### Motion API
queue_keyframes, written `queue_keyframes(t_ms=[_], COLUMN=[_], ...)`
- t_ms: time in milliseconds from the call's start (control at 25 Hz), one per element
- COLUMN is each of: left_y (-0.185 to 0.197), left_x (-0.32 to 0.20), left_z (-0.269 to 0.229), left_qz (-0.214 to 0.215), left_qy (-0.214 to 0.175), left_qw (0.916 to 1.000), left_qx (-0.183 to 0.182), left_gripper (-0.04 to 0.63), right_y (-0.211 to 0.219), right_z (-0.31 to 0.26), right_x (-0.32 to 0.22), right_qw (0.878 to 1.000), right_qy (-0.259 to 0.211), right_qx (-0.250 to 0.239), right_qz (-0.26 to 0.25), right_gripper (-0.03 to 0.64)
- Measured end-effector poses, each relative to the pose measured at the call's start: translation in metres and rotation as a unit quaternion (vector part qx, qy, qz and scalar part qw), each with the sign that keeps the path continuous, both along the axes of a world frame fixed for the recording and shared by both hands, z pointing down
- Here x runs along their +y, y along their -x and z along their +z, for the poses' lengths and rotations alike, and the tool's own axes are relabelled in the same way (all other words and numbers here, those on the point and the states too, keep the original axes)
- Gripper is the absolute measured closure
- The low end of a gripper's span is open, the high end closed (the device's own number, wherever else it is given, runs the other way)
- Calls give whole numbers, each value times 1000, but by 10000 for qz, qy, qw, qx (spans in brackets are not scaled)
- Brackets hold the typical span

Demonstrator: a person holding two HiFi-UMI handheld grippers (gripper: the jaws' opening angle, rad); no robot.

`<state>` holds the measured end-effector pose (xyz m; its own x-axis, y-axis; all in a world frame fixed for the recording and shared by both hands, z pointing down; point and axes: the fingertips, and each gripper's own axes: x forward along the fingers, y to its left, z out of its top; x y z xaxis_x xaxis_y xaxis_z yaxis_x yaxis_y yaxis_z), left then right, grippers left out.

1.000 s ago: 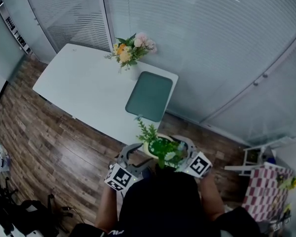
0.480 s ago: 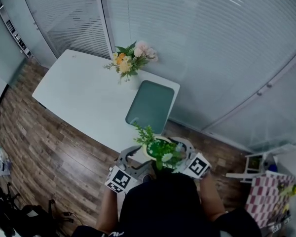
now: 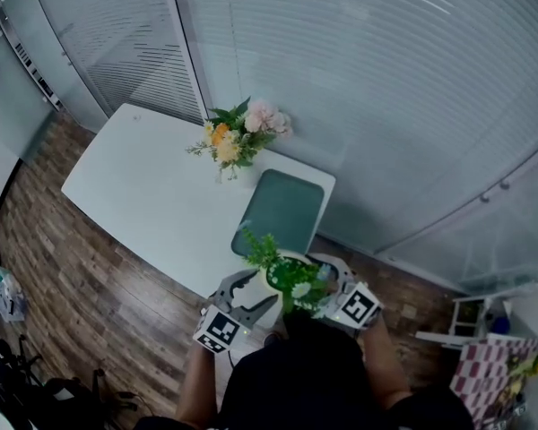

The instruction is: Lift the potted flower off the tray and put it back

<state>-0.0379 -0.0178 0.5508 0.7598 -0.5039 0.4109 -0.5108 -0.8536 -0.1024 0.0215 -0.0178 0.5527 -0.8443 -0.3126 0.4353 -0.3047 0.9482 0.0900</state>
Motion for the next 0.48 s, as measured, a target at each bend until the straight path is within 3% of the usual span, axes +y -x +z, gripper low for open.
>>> queue_keyframes(t_ms=[480], left_y=[-6], left_x=[-36], left_z=[27], left_qz=[-113], left_qy=[318], left_qw=[9994], left_qx=[53], left_gripper=[314], right_y=[-3], right_z=[24], right_x=[-37], right_qw=[9999], right_qy=[149], right_qx=[-22], right_qz=[-43], right_gripper=[222])
